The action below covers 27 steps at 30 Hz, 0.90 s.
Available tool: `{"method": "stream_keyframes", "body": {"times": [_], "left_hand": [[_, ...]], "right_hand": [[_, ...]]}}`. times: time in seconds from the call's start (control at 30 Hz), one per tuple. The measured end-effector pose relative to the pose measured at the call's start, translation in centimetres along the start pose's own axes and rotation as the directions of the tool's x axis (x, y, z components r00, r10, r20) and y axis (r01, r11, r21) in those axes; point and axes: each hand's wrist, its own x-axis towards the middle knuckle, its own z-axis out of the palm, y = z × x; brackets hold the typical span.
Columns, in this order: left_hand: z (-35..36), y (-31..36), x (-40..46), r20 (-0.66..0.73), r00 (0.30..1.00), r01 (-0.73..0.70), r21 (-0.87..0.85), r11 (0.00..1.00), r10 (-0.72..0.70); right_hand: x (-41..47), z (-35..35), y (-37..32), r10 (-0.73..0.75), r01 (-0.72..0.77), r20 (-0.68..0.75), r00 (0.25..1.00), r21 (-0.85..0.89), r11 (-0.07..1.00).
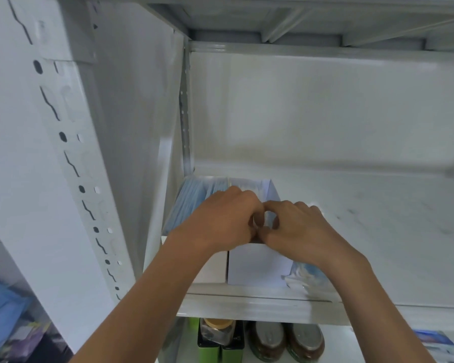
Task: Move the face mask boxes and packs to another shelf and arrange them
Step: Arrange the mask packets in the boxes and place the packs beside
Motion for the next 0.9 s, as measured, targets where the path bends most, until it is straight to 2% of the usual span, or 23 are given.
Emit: {"method": "stream_keyframes", "body": {"times": [0.13,0.23,0.33,0.5,0.6,0.7,0.9], "left_hand": [[0.3,-0.2,-0.4,-0.081,0.994,-0.072,-0.004,0.997,0.072],[0.4,-0.3,-0.4,-0.129,0.983,-0.132,-0.001,0.991,0.131],[0.3,-0.4,-0.5,-0.192,0.966,-0.17,0.031,0.985,0.173],[0.5,-1.0,-1.4,-0.323,0.936,-0.157,-0.032,0.987,0.138],[0.7,-1.2,-1.7,-0.273,0.958,-0.106,-0.045,0.993,0.09],[0.5,-1.2,-2.0,-0.223,0.969,-0.116,-0.01,0.993,0.111],[0.4,-1.4,-2.5,-0.232,0.964,-0.129,0.006,0.992,0.127]], "right_hand": [[-0.2,0.2,0.1,-0.016,0.019,-0.058,0.998,0.043,0.999],[-0.6,0.3,-0.3,-0.074,0.065,-0.184,0.98,-0.055,0.996],[-0.7,0.0,-0.5,-0.134,0.112,-0.239,0.962,-0.106,0.988],[-0.9,0.1,-0.1,-0.133,0.146,-0.327,0.936,0.014,0.989],[-0.9,0.3,0.3,-0.121,0.143,-0.272,0.955,0.065,0.988],[-1.1,0.7,0.4,-0.149,0.15,-0.181,0.972,-0.007,0.989],[-2.8,1.5,1.5,-0.115,0.104,-0.2,0.973,-0.065,0.992]]}}
